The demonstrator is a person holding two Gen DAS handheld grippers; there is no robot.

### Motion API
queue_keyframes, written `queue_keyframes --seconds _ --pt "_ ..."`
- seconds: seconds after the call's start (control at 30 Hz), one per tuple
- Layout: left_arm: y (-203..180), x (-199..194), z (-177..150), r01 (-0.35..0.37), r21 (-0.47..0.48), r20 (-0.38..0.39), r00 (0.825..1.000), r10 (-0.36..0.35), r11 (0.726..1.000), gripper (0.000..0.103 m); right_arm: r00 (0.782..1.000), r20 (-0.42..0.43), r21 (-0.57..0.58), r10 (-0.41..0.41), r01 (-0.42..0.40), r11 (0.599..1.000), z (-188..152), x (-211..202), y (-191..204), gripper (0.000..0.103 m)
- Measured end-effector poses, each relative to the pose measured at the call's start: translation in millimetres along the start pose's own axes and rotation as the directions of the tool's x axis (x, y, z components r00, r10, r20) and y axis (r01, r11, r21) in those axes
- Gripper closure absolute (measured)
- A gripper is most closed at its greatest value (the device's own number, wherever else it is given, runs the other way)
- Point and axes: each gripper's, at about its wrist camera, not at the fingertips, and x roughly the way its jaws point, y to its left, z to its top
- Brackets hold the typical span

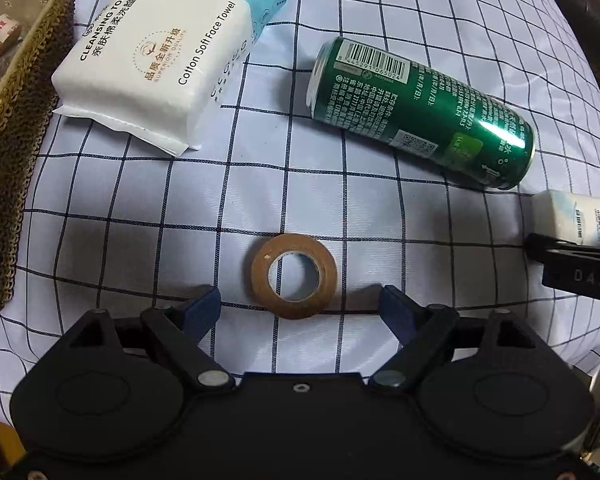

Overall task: Organize soft objects
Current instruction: 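Grasp the tan tape roll with the left tool while the right tool holds the tissue pack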

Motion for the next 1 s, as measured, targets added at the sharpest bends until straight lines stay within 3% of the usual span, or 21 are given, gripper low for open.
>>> queue_keyframes --seconds 0.17,0.4,0.6,0.77,0.87,0.93,1.0 --pt "-14.3 13.0 1.9 0.002 -0.024 -0.016 1.0 -0.002 1.0 0.005 1.0 -0.014 0.033 0.026 -0.026 0.999 1.8 8.0 -9.7 0.002" --pt "-30.0 30.6 7.4 -0.02 -0.059 -0.006 1.0 0.019 0.998 0.004 0.999 -0.012 0.051 0.048 -0.047 0.998 4.5 13.9 -16.9 0.0" --pt "-25.1 22.0 6.3 -0.025 -0.019 -0.036 0.999 0.025 1.0 0.004 0.998 -0.027 0.073 0.048 -0.046 0.996 6.6 15.6 -17.9 0.0" --pt "-18.8 18.7 8.9 0.015 -0.016 -0.042 0.999 -0.016 1.0 0.006 0.997 -0.054 0.083 0.053 -0.048 0.995 12.9 18.6 -18.8 0.0" --pt "-18.7 17.8 9.3 0.006 -0.01 -0.028 1.0 -0.006 1.0 0.015 0.997 -0.055 0.079 0.053 -0.048 0.996 14.1 18.6 -18.3 0.0" --pt "-15.8 13.3 9.2 -0.001 -0.003 -0.006 1.0 0.001 1.0 0.027 0.997 -0.059 0.075 0.052 -0.048 0.996 14.7 17.6 -16.5 0.0" --pt "-13.6 8.8 11.1 0.003 -0.008 0.007 1.0 -0.003 1.0 0.042 0.996 -0.062 0.077 0.057 -0.052 0.996 15.8 14.5 -14.3 0.007"
